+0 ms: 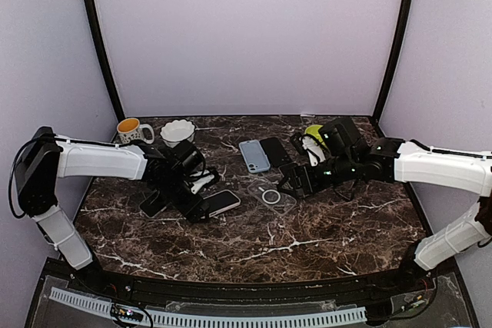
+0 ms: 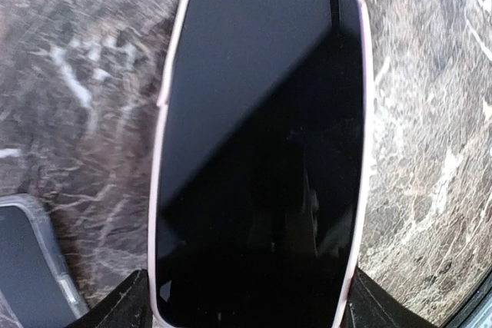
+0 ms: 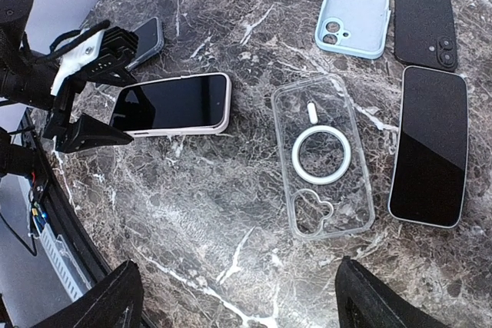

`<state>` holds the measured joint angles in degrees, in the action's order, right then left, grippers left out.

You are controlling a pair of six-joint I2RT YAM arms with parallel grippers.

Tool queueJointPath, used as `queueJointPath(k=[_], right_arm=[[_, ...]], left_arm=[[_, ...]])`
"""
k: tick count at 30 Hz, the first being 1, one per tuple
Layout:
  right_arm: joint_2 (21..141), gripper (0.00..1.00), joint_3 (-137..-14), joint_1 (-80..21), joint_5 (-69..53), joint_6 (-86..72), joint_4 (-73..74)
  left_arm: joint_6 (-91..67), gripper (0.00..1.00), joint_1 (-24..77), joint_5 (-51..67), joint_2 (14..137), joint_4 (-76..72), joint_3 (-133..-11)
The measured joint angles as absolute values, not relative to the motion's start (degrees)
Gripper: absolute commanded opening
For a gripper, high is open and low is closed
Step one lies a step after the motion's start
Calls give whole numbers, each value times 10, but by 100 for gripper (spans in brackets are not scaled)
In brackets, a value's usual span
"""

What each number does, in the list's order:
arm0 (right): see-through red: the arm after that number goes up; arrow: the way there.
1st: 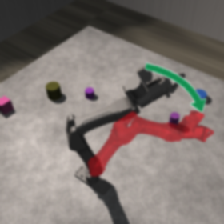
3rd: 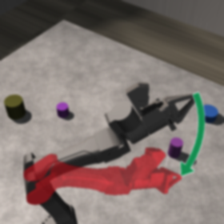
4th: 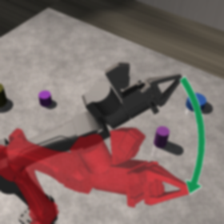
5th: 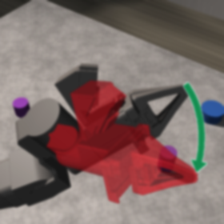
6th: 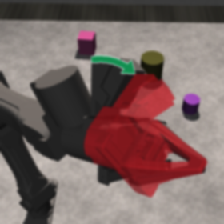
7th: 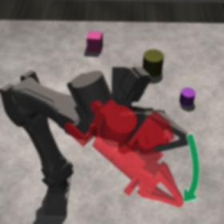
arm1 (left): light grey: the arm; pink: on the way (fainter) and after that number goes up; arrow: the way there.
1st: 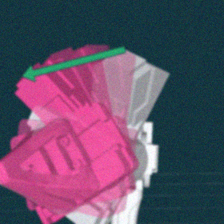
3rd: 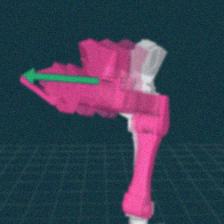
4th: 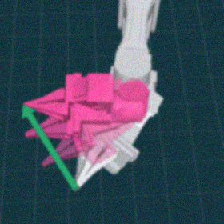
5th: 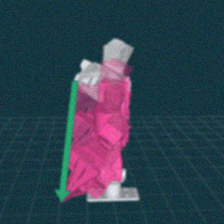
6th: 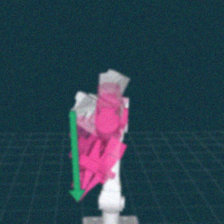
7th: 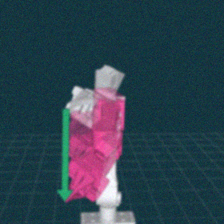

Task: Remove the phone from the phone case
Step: Adjust the phone with the phone case at the center of the board, then pick up the phone with the phone case from the center of the board.

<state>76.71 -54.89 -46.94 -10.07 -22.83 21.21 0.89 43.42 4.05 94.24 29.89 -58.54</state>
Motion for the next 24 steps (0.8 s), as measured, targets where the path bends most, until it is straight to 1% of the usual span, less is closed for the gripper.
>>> queueJointPath(k=[1,3,4,5,6,8,16,24], right_arm=[[767,88,-548,-469,-101,-228,213],[767,88,-548,-469,-100,-228,214],[767,88,-548,-469,-100,-227,215],[767,88,-548,-469,-100,-227,215],[767,88,-548,-469,-100,-226,215],[767,89,-548,-469,-100,-225,215],[761,91,-532,-469,-100,-218,214],[745,92,-515,-469,-91,-214,212]], left_arm=[[10,72,434,44,947,300,-585],[11,80,435,49,956,302,-585],[13,86,435,51,961,304,-587],[14,89,435,51,965,306,-589],[17,95,435,52,971,309,-593],[29,98,435,55,981,316,-602],[76,99,437,58,1010,313,-649],[110,99,437,93,1040,298,-652]])
